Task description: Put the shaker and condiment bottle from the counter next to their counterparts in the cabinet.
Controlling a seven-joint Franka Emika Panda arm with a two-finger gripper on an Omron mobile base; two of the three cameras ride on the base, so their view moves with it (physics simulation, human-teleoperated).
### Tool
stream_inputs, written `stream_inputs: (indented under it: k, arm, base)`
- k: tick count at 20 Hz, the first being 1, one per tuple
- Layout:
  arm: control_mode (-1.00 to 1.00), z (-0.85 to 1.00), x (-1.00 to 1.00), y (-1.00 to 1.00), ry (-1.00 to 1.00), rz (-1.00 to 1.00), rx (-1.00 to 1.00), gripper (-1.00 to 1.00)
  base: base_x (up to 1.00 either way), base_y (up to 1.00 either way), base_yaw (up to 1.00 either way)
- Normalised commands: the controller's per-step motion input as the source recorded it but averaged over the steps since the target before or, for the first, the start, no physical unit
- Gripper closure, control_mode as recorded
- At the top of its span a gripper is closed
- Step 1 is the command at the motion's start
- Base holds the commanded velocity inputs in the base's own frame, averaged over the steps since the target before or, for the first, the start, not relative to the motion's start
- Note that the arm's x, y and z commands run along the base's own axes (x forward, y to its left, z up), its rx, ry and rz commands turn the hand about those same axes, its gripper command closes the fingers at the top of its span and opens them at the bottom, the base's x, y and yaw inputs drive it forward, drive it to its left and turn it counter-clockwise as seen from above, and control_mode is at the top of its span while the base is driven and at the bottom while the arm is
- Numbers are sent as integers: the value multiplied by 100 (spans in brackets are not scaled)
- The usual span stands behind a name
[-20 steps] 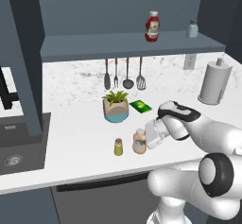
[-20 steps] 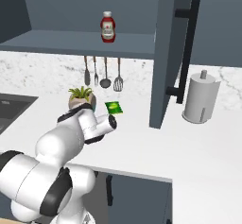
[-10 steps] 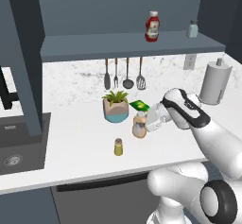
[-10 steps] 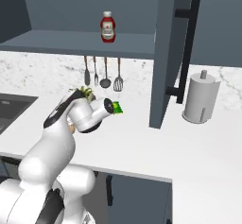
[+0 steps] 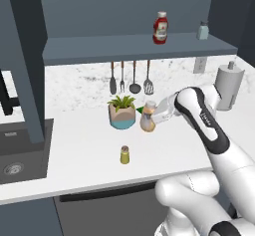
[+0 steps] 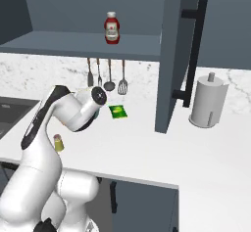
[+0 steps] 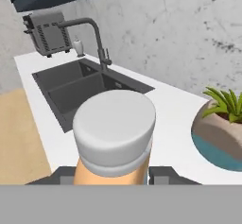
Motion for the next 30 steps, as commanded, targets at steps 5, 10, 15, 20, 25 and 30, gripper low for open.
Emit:
stream_inputs:
  k: [5,10,15,20,25,30]
  arm:
    - [-100,77,-17,-3,0,-17,0,100]
    - [-100,82,-7,-4,0,-16,0,100]
    - [-100,88,0,0,1,-15,0,100]
    - [-100,85,0,-2,5,-15,0,100]
    - [-100,89,0,-8,4,-16,0,100]
    - [-100,77,0,0,-3,-18,-2,100]
  base:
    - [0,0,0]
    - [0,0,0]
    - [0,0,0]
    - [0,0,0]
    - [0,0,0]
    - [0,0,0]
